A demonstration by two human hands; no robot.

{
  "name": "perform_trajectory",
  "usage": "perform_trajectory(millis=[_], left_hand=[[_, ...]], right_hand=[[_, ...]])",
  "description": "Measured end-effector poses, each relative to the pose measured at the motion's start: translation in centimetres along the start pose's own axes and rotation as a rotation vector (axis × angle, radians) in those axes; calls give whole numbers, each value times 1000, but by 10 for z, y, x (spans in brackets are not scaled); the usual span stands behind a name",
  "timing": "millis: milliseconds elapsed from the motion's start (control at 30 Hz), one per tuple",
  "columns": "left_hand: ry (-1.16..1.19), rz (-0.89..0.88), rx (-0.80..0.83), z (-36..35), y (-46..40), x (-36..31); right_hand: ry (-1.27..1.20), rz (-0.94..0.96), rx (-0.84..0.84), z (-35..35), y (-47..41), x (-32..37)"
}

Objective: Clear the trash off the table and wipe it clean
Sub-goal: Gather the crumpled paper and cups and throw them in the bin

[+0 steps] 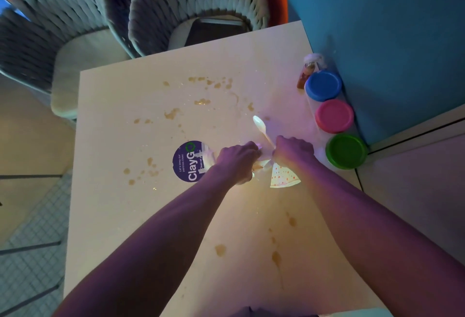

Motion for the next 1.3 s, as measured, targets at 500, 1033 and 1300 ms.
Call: perform_trajectory(millis=[500,1033,1300], left_hand=[[331,335,-435,-11,77,8],[401,237,-431,-41,131,-55],[415,-31,-380,-61,151,-95]], right_hand=[[-359,82,55,-33,56,-28],[-660,-49,91,-124,163,-61],[-829,-256,35,-191,236,-62]])
Point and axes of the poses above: each hand's wrist, its own y-axis away from the middle knuckle, its own z-axis out of the back of the hand, x = y × z, the point moved 5 cm from there along -y, towards the middle knuckle, and after that the axes turned 3 degrees about -z, right-handed, at the moved point
